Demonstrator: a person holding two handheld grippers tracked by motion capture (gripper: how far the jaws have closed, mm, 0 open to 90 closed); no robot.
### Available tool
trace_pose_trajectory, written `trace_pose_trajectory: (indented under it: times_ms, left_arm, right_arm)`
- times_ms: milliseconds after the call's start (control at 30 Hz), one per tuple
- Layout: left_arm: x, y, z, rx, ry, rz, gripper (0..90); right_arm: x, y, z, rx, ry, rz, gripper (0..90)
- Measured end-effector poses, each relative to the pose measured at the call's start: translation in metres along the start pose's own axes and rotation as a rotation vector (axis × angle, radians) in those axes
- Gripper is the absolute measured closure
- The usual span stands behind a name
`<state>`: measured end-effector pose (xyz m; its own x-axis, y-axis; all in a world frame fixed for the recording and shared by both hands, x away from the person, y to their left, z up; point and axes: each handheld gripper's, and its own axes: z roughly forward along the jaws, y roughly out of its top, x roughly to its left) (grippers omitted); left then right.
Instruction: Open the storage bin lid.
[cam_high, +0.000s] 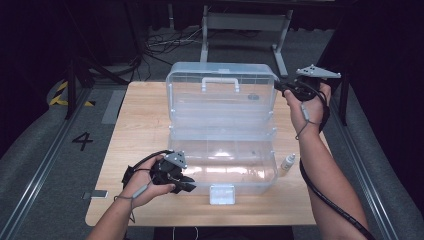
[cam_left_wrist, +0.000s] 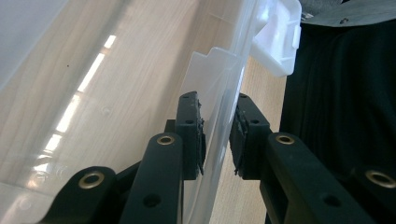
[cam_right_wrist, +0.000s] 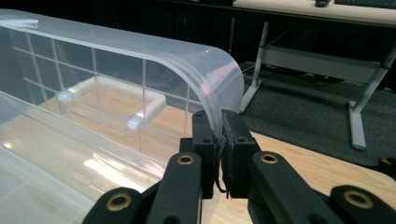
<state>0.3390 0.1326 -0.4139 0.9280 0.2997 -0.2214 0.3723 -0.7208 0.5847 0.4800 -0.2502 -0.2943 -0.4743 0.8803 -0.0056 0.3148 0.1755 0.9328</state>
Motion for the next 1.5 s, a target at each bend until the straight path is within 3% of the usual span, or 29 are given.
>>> trace_pose_trajectory:
  times_ms: [1500]
  left_arm:
    - [-0.001,-0.004,0.001,0.007,0.023,-0.012,75.4]
  right_arm:
    - [-0.021,-0.002,0.042,0.014,0.018,0.072,85.3]
